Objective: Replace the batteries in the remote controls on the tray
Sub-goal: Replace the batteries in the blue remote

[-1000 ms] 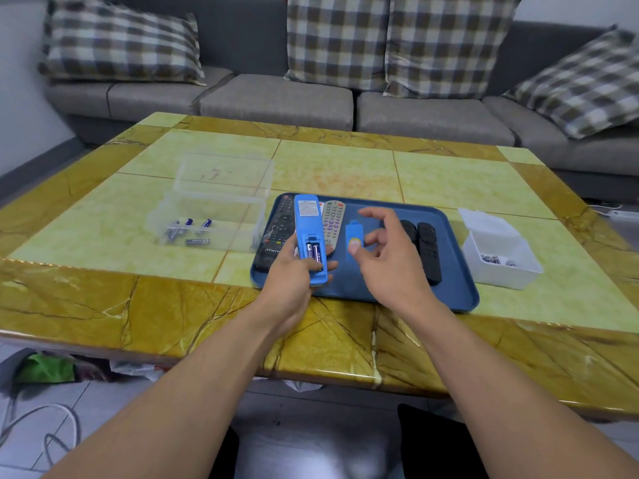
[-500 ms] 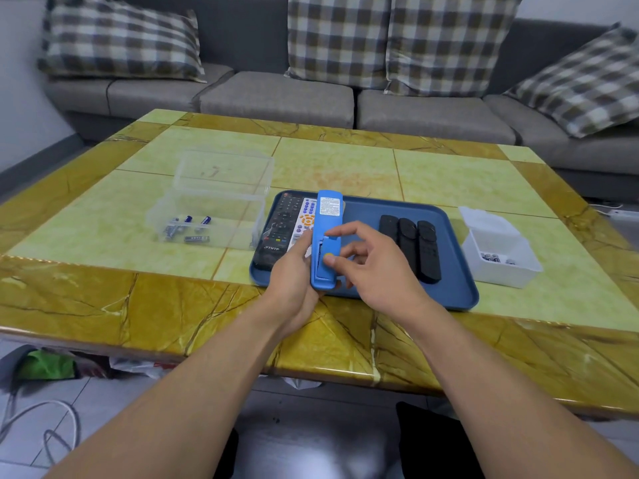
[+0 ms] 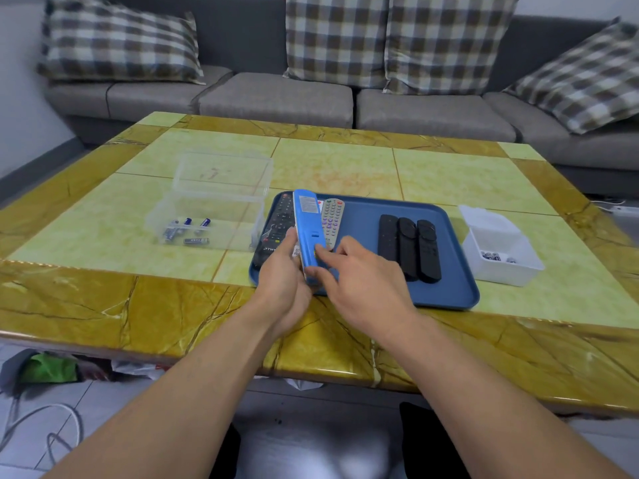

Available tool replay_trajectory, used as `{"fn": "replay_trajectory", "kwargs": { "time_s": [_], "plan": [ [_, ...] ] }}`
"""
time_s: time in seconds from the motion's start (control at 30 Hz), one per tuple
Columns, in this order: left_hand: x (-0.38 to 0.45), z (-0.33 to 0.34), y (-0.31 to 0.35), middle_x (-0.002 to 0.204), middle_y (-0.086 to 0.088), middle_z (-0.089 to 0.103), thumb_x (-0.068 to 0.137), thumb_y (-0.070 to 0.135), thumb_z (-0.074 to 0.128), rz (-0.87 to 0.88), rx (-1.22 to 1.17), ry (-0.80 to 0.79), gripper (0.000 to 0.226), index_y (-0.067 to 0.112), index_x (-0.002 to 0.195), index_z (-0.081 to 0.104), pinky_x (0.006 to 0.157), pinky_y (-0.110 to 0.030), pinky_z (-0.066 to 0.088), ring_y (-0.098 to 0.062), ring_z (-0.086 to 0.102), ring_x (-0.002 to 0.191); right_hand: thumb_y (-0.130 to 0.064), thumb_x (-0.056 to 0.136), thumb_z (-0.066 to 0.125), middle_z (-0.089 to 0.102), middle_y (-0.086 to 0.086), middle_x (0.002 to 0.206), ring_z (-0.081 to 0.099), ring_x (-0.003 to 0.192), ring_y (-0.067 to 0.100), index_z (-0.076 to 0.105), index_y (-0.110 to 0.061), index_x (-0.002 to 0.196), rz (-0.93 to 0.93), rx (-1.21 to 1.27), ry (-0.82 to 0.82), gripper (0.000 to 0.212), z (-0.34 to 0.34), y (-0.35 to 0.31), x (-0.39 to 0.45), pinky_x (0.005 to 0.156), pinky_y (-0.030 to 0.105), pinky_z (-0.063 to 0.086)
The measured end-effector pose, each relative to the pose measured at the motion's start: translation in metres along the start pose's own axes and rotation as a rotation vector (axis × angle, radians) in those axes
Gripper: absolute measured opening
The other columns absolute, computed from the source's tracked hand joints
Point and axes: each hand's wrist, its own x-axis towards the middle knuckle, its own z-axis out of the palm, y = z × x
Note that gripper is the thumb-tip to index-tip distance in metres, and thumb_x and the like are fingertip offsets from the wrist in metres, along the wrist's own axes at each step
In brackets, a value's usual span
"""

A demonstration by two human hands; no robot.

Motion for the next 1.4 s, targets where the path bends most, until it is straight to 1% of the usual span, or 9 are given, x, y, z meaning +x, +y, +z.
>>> {"fn": "replay_trajectory", "kwargs": {
  "time_s": [0.13,0.27,0.4,0.47,0.57,0.83,0.93,1.07,1.4],
  "plan": [
    [-0.002,0.005,-0.001,0.124,-0.018,0.070,0.106,0.041,0.042,0.043,0.084,0.028,0.035,0.028,0.108,0.075,0.094,-0.043,0.045,-0.036,0.060,0.104,-0.064,0.090,0.053,0.058,-0.009,0.098,0.060,0.084,0.017,0.059,-0.038,0.125,0.189,0.273,0.073,0.044,0.009,-0.003,0.002,0.068,0.036,0.051],
    [-0.001,0.012,-0.005,0.116,0.006,0.072,0.108,0.031,0.040,0.152,0.275,-0.048,0.032,0.028,0.128,0.065,0.101,-0.031,0.053,-0.019,0.069,0.112,-0.032,0.092,0.059,0.072,-0.001,0.105,0.067,0.090,0.022,0.051,-0.035,0.140,0.368,0.584,0.153,0.049,0.022,0.018,0.021,0.075,0.036,0.056],
    [0.011,-0.004,-0.012,0.141,0.005,0.059,0.101,0.011,0.054,0.510,1.018,0.062,0.042,0.022,0.141,0.057,0.106,-0.006,0.031,-0.011,0.049,0.133,-0.027,0.094,0.054,0.064,0.004,0.125,0.070,0.093,0.026,0.035,-0.031,0.146,0.644,0.770,0.096,0.056,0.041,0.040,0.045,0.081,0.041,0.059],
    [0.018,-0.017,-0.015,0.154,0.001,0.046,0.096,0.014,0.058,0.622,1.467,0.132,0.054,0.022,0.148,0.049,0.123,-0.025,0.011,-0.018,0.028,0.150,-0.025,0.094,0.050,0.065,0.005,0.121,0.072,0.086,0.028,0.037,-0.029,0.140,0.693,0.797,0.068,0.048,0.049,0.046,0.053,0.076,0.043,0.061],
    [0.026,-0.028,-0.014,0.165,0.004,0.028,0.095,0.031,0.057,0.523,1.716,0.248,0.063,0.028,0.154,0.038,0.125,-0.046,-0.007,-0.020,0.002,0.157,-0.028,0.096,0.045,0.066,0.011,0.112,0.071,0.080,0.034,0.039,-0.026,0.131,0.703,0.700,0.007,0.036,0.056,0.048,0.063,0.067,0.043,0.062],
    [0.029,-0.032,-0.014,0.168,0.002,0.018,0.096,0.043,0.056,0.370,1.744,0.224,0.063,0.030,0.154,0.037,0.125,-0.051,-0.004,-0.022,-0.006,0.157,-0.032,0.102,0.049,0.068,0.014,0.115,0.064,0.098,0.034,0.062,-0.011,0.120,0.555,0.407,-0.021,0.031,0.051,0.052,0.077,0.080,0.040,0.055],
    [0.028,-0.032,-0.013,0.168,0.000,0.018,0.095,0.043,0.057,0.374,1.728,0.220,0.063,0.028,0.154,0.037,0.125,-0.050,-0.003,-0.023,-0.006,0.156,-0.031,0.100,0.054,0.063,0.008,0.123,0.065,0.100,0.030,0.058,-0.020,0.130,0.530,0.215,0.034,0.032,0.036,0.058,0.071,0.074,0.037,0.051],
    [0.025,-0.026,-0.014,0.166,-0.001,0.022,0.094,0.040,0.060,0.451,1.653,0.216,0.064,0.026,0.153,0.039,0.126,-0.047,0.000,-0.024,-0.003,0.156,-0.033,0.096,0.059,0.051,0.008,0.132,0.063,0.104,0.029,0.054,-0.017,0.130,0.527,-0.136,-0.127,0.038,0.026,0.064,0.052,0.070,0.033,0.039],
    [0.012,-0.016,-0.017,0.160,0.001,0.034,0.093,0.030,0.066,0.646,1.448,0.144,0.051,0.025,0.143,0.054,0.124,-0.040,0.009,-0.016,0.006,0.155,-0.020,0.091,0.056,0.062,0.013,0.114,0.062,0.099,0.033,0.060,-0.009,0.109,0.595,-0.060,-0.145,0.022,0.018,0.073,0.039,0.068,0.034,0.044]
  ]
}}
